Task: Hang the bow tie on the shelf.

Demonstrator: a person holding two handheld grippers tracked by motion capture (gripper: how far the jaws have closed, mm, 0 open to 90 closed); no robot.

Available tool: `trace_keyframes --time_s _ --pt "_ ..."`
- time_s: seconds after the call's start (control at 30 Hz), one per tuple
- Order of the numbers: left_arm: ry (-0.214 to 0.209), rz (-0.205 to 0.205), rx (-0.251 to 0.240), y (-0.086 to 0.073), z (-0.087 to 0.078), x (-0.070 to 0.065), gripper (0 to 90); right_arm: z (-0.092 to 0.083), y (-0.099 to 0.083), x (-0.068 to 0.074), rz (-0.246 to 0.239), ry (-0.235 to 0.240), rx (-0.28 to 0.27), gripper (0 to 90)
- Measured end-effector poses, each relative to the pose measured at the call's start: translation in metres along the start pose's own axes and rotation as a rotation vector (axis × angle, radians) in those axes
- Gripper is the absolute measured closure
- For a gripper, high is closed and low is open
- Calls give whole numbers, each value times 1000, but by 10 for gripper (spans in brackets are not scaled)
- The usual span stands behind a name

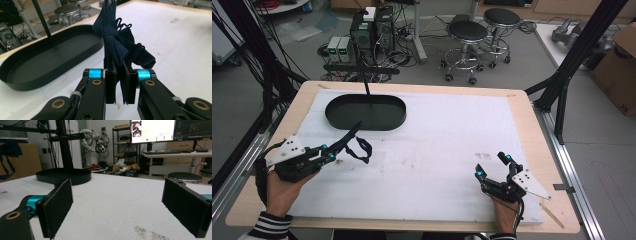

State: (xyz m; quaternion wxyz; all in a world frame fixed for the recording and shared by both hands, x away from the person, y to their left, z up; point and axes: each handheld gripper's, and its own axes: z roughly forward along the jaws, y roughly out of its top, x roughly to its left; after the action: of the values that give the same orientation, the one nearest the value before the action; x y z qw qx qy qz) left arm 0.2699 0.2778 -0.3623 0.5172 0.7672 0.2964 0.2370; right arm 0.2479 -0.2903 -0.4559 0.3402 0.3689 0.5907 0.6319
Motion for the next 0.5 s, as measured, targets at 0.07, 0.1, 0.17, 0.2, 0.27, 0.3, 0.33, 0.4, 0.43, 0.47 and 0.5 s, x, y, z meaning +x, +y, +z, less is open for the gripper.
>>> trace_keyframes --time_s 0.07,0.1,0.17,0.2,0.27,0.3,0.33,0.4,0.43,0.47,0.5 --pt "-5 -10 -22 6 1 3 832 0 0 1 4 -1 5 90" --pt "-5 -14 -32 8 1 5 832 0 0 1 4 -1 5 90" --pt "-3 -20 -50 14 2 8 832 0 0 0 0 1 1 90" --pt "-4 -25 -61 17 2 10 831 0 0 0 -2 1 0 90" --pt "-2 -28 -81 24 3 13 832 0 0 0 0 0 1 90" --pt "-1 -26 -88 28 4 15 832 0 0 0 0 1 1 90" --pt "0 -27 -95 31 5 16 831 0 0 0 0 1 1 90" --pt "5 -16 -103 38 7 18 831 0 0 0 2 1 4 90" --pt "6 -10 -103 41 9 19 832 0 0 0 -2 1 2 90" --pt "11 -2 -103 44 11 20 832 0 0 0 1 2 2 90" --pt "11 -2 -102 47 13 21 832 0 0 0 0 1 1 90"
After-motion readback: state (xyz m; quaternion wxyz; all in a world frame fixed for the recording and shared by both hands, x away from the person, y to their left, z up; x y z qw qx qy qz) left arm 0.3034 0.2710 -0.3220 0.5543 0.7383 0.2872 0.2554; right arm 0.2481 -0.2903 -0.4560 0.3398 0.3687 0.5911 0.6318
